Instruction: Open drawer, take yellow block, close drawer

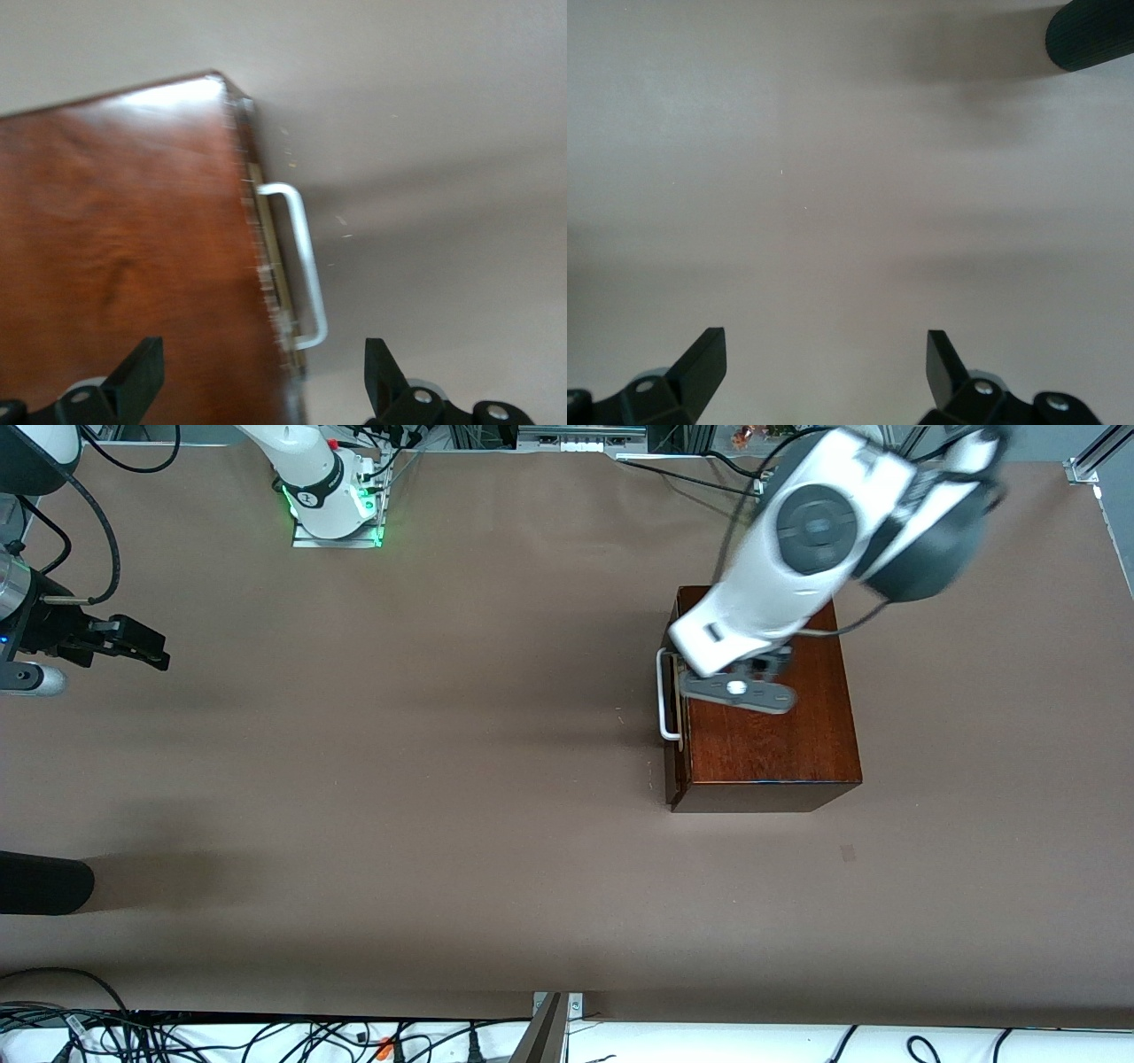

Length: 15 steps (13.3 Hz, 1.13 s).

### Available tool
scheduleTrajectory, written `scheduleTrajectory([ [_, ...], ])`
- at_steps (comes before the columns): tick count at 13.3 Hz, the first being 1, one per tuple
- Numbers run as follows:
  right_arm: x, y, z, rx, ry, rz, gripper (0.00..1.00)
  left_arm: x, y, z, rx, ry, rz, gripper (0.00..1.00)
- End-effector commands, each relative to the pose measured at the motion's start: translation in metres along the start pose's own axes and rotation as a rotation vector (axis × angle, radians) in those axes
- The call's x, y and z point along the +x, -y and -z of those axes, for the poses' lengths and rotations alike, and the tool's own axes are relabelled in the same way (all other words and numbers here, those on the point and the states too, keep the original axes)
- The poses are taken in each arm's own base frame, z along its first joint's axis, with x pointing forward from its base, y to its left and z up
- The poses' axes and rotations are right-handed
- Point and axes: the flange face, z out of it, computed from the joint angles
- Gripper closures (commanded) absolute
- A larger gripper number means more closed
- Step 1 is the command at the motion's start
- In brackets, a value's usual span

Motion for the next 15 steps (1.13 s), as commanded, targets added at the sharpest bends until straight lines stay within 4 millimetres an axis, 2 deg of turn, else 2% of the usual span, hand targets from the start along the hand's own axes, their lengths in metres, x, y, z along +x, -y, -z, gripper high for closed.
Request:
scheduleTrajectory([
  [1,-0.004,-0.001,0.006,-0.001,-0.011,-0.005,0.0,0.0,-0.042,-0.025,0.073,-0.005,-0.007,0.0],
  [5,-0.003,0.0,0.006,-0.001,-0.014,-0.004,0.0,0.003,-0.075,-0.079,0.139,-0.01,-0.022,0.0],
  [9,-0.002,0.0,0.005,0.001,-0.014,-0.004,0.0,-0.002,-0.09,-0.129,0.198,-0.057,-0.003,0.0],
  [11,-0.002,0.0,0.005,0.001,-0.014,-0.005,0.0,-0.007,-0.098,-0.145,0.201,-0.059,0.011,0.0],
  [15,-0.003,0.0,0.006,0.001,-0.015,-0.004,0.0,-0.01,-0.092,-0.162,0.274,-0.08,0.023,0.0],
])
